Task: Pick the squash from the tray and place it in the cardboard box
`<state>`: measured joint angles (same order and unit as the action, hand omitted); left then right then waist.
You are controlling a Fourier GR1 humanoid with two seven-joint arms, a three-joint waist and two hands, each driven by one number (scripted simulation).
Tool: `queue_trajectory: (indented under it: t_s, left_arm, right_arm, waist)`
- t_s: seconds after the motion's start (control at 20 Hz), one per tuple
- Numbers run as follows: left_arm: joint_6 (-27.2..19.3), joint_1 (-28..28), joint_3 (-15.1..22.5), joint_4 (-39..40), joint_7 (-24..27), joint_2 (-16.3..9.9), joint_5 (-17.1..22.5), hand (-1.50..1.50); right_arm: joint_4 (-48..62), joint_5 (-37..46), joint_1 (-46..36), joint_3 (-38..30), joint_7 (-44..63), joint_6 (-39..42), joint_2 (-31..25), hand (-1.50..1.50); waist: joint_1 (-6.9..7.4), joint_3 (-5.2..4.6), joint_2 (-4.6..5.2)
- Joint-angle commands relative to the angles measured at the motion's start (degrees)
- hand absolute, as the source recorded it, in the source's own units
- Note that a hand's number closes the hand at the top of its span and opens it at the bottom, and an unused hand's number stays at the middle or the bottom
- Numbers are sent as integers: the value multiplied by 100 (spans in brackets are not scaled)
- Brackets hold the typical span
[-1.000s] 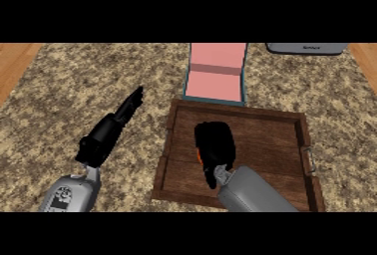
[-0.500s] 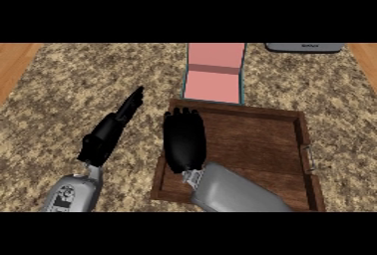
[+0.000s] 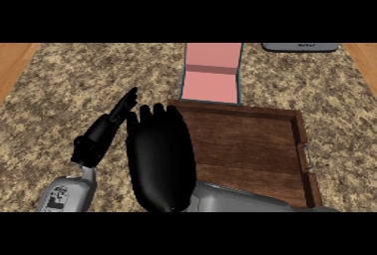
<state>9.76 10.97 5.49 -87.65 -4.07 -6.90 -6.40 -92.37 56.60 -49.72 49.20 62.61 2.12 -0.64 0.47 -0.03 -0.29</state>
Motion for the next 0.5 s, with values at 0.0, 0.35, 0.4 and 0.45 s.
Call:
queue_trajectory:
  t_s: [0.0,0.35,0.4,0.45]
  left_arm:
    - [120,139,-146,113,-28,-58,137,0]
    - [-38,203,-40,-164,-356,92,18,0]
    - [-98,120,33,126,50,184,-87,0]
    - [-65,190,-82,189,78,60,-93,0]
  right_arm:
    - [-679,159,-376,-52,1277,396,60,150]
    - [-425,163,-653,-1328,826,587,60,150]
    - [-274,332,-623,-1295,838,464,60,150]
    - [-194,291,-636,-1619,500,513,-10,150]
  waist:
    - [-43,-1,-10]
    - [-47,2,4]
    - [-58,-1,17]
    - [-61,0,25]
